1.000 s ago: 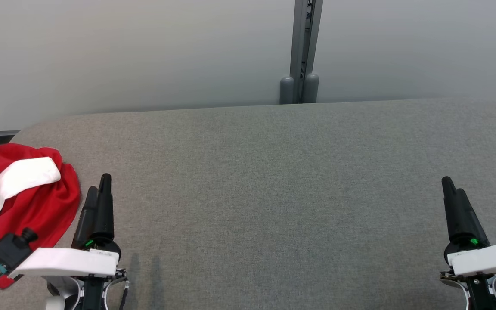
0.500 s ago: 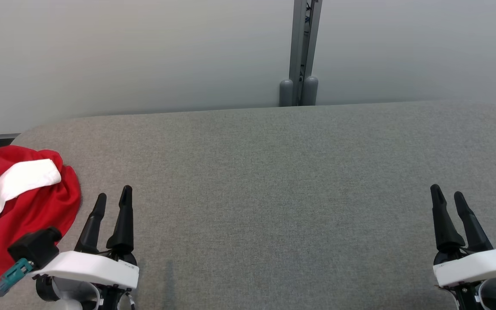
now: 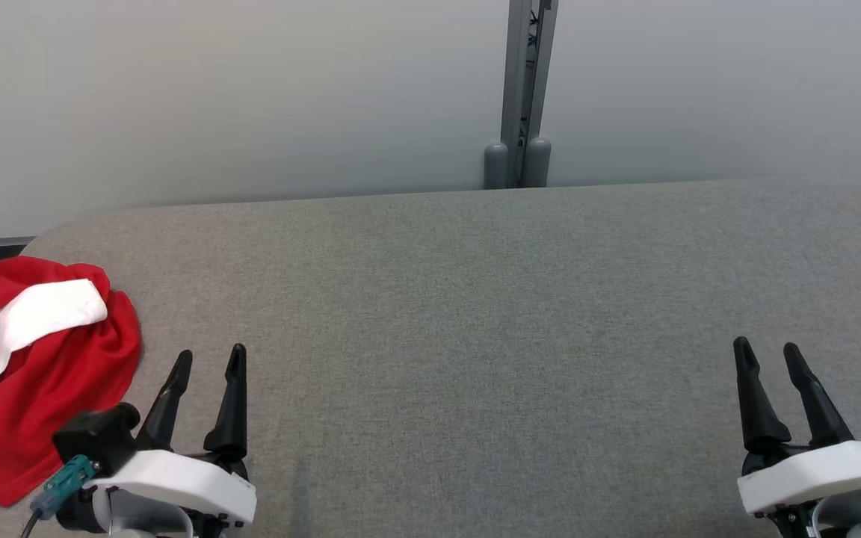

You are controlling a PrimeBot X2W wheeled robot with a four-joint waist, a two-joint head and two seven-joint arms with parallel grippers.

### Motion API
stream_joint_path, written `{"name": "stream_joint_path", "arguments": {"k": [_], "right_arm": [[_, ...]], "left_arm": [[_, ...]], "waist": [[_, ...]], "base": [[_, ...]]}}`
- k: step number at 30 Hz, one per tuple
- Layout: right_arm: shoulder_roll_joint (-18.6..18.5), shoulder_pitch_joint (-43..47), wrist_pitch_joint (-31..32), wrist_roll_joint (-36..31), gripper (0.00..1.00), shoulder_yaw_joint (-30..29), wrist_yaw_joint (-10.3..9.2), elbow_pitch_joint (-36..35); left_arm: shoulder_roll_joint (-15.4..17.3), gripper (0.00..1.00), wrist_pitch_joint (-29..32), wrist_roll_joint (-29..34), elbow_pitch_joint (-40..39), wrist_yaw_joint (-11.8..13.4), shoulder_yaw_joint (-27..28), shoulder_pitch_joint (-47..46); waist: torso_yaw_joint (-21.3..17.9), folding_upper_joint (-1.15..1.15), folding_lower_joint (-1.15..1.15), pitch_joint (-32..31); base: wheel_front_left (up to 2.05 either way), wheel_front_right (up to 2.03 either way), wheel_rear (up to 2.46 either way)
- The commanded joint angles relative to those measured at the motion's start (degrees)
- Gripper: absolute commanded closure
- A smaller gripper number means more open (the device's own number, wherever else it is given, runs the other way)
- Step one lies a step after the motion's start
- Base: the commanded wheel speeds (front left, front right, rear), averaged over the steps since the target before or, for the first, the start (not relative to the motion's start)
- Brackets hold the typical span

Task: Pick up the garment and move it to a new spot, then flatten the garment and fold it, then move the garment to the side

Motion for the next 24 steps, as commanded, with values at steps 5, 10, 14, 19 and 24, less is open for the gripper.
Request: {"name": "stream_joint_path", "arguments": {"k": [5, 10, 14, 19, 24], "right_arm": [[-0.27, 0.12, -1.3, -3.42, 0.0, 0.15, 0.1, 0.81], [-0.41, 0.33, -2.06, -5.72, 0.0, 0.52, 0.11, 1.5], [-0.41, 0.45, -2.65, -7.88, 0.0, 0.52, 0.11, 2.16], [-0.1, 0.55, -3.35, -10.16, 0.0, 0.17, 0.11, 3.24], [0.25, 0.53, -4.01, -11.6, 0.0, 0.04, 0.12, 3.97]], "left_arm": [[1.13, 0.0, -1.08, 3.88, 0.48, 1.16, -1.22, -0.26], [1.79, 0.0, -1.81, 6.61, 1.17, 2.0, -2.23, 0.02], [2.24, 0.0, -2.4, 8.63, 1.61, 2.56, -3.0, 0.29], [2.63, 0.0, -3.11, 10.8, 2.16, 3.15, -3.88, 0.6], [2.64, 0.0, -3.71, 12.43, 2.53, 3.45, -4.34, 0.77]], "waist": [[0.02, 0.0, 0.0, -0.26], [0.03, 0.0, 0.0, -0.53], [0.0, 0.0, 0.0, -0.67], [-0.04, 0.0, 0.0, -0.76], [-0.08, 0.0, 0.0, -0.76]], "base": [[0.0, 0.0, 0.0], [0.0, 0.0, 0.0], [0.0, 0.0, 0.0], [0.0, 0.0, 0.0], [0.0, 0.0, 0.0]]}}
